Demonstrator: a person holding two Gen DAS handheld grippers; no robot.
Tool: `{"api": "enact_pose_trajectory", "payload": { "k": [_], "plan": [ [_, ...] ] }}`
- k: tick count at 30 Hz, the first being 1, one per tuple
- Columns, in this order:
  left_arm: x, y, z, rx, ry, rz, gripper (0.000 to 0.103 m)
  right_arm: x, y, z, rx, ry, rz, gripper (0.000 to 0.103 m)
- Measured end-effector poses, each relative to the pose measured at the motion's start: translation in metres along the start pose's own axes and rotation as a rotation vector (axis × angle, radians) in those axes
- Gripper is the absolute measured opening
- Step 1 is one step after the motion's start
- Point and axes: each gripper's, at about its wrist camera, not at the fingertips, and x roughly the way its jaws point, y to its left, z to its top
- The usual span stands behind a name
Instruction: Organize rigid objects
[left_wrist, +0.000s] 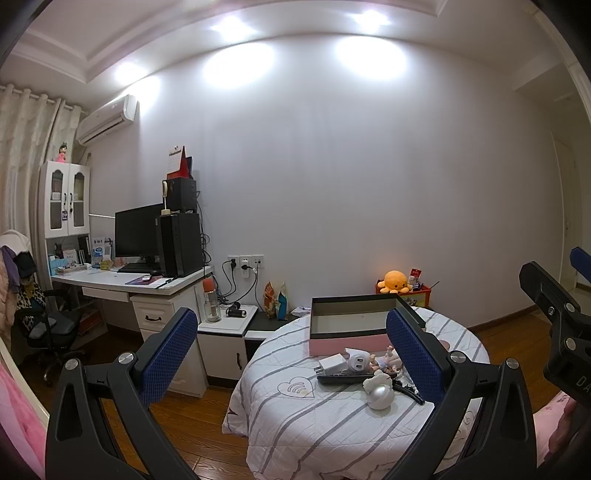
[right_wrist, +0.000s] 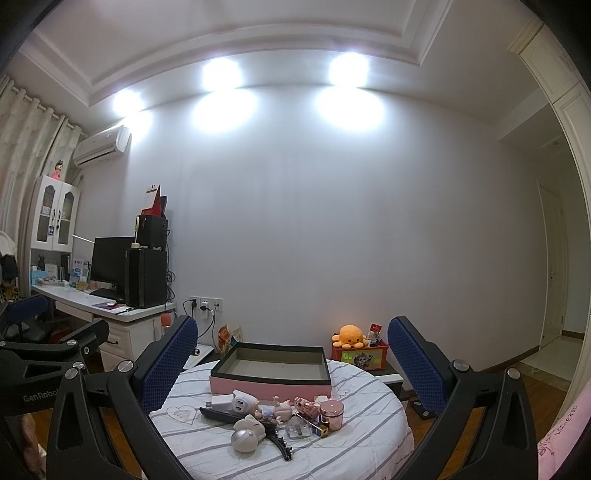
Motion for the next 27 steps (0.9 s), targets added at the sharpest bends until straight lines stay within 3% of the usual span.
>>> {"api": "enact_pose_trajectory", "payload": {
  "k": [27],
  "plan": [
    [-0.0033,0.0053,0.0055,-0.005,-0.008,0.011,0.103,-0.0014,0.0007,0.0025,-0.001,0.006,0.0,0.103]
  ]
}}
